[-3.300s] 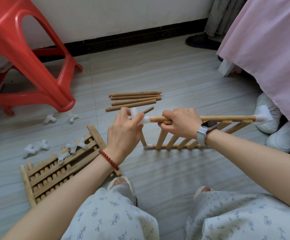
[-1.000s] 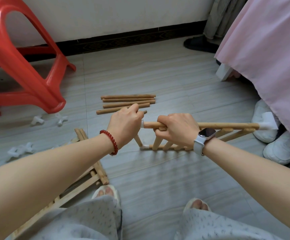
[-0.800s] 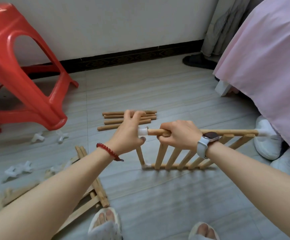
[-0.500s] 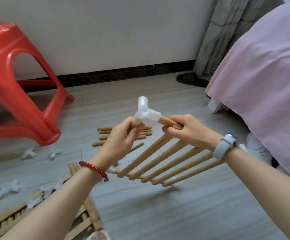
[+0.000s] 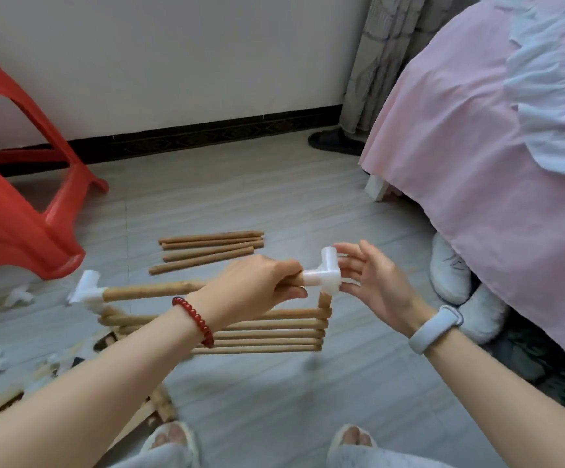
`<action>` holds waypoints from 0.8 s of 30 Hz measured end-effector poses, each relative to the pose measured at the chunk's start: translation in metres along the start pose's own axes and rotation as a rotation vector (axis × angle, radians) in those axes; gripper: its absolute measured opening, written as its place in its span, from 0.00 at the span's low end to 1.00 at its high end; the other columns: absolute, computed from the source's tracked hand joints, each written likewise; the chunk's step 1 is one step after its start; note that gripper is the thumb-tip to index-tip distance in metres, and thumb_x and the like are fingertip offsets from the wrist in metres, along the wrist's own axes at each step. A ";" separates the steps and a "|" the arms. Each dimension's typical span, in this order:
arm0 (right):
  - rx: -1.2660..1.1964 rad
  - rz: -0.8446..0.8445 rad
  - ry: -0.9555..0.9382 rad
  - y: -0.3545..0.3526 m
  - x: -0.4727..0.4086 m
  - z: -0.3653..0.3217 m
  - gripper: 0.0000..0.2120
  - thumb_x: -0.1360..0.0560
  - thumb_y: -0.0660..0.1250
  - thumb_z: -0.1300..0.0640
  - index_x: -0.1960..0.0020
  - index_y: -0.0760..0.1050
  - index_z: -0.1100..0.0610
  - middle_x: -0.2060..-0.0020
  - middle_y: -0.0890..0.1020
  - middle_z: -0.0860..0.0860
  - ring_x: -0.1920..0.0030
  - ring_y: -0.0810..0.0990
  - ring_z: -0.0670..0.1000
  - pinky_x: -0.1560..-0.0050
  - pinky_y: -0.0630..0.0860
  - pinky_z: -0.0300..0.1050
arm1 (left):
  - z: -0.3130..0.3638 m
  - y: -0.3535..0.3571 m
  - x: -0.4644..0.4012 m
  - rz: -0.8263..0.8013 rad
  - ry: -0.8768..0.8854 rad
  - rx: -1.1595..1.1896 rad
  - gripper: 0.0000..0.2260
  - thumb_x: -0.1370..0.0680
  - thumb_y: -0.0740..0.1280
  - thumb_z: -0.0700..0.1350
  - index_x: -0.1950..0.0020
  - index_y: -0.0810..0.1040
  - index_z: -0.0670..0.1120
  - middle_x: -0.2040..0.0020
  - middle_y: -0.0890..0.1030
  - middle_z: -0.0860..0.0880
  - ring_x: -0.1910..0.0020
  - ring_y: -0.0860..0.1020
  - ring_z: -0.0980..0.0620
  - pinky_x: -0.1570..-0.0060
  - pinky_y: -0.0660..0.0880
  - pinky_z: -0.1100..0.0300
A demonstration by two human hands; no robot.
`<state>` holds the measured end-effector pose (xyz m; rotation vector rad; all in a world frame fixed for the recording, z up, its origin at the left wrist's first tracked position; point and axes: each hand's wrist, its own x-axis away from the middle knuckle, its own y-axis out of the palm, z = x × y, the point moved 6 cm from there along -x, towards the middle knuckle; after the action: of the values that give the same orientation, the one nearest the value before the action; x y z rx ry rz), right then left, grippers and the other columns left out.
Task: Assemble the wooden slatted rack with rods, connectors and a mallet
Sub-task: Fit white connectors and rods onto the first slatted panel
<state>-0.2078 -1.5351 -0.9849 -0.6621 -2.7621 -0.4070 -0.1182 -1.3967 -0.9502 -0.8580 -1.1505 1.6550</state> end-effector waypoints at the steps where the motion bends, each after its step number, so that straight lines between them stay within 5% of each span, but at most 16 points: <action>1: 0.043 0.021 0.024 0.004 0.001 0.008 0.20 0.18 0.48 0.51 0.45 0.76 0.60 0.59 0.80 0.55 0.58 0.79 0.50 0.57 0.75 0.43 | 0.005 0.010 -0.003 -0.043 0.005 0.011 0.12 0.22 0.62 0.57 0.48 0.75 0.49 0.58 0.80 0.50 0.58 0.77 0.48 0.64 0.67 0.58; 6: 0.086 0.245 0.040 -0.007 0.004 0.029 0.21 0.18 0.51 0.52 0.63 0.74 0.60 0.70 0.75 0.53 0.72 0.74 0.50 0.68 0.69 0.43 | 0.021 0.041 -0.022 -0.153 -0.030 0.013 0.15 0.23 0.63 0.58 0.51 0.76 0.46 0.61 0.76 0.51 0.62 0.75 0.50 0.62 0.71 0.57; 15: 0.016 0.199 0.147 -0.015 -0.013 0.028 0.16 0.21 0.54 0.57 0.66 0.70 0.59 0.78 0.71 0.52 0.75 0.69 0.50 0.72 0.67 0.41 | 0.015 0.049 -0.011 -0.100 -0.138 -0.346 0.22 0.24 0.53 0.67 0.61 0.69 0.49 0.71 0.68 0.54 0.73 0.65 0.55 0.75 0.56 0.62; 21: -0.011 0.255 0.240 -0.006 -0.012 0.026 0.15 0.23 0.53 0.59 0.68 0.60 0.54 0.77 0.63 0.50 0.79 0.62 0.46 0.77 0.60 0.36 | 0.018 0.052 -0.013 -0.107 -0.278 -0.342 0.15 0.21 0.57 0.55 0.64 0.72 0.50 0.71 0.69 0.53 0.70 0.72 0.51 0.72 0.63 0.60; 24: 0.080 0.289 0.228 -0.006 -0.009 0.025 0.14 0.21 0.51 0.56 0.66 0.60 0.54 0.79 0.64 0.49 0.76 0.61 0.47 0.77 0.59 0.36 | 0.017 0.051 -0.013 -0.087 -0.314 -0.347 0.18 0.19 0.53 0.57 0.64 0.71 0.50 0.72 0.68 0.54 0.70 0.72 0.51 0.72 0.65 0.60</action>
<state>-0.2078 -1.5358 -1.0120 -0.9161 -2.4089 -0.2876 -0.1438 -1.4215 -0.9925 -0.7615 -1.7048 1.5786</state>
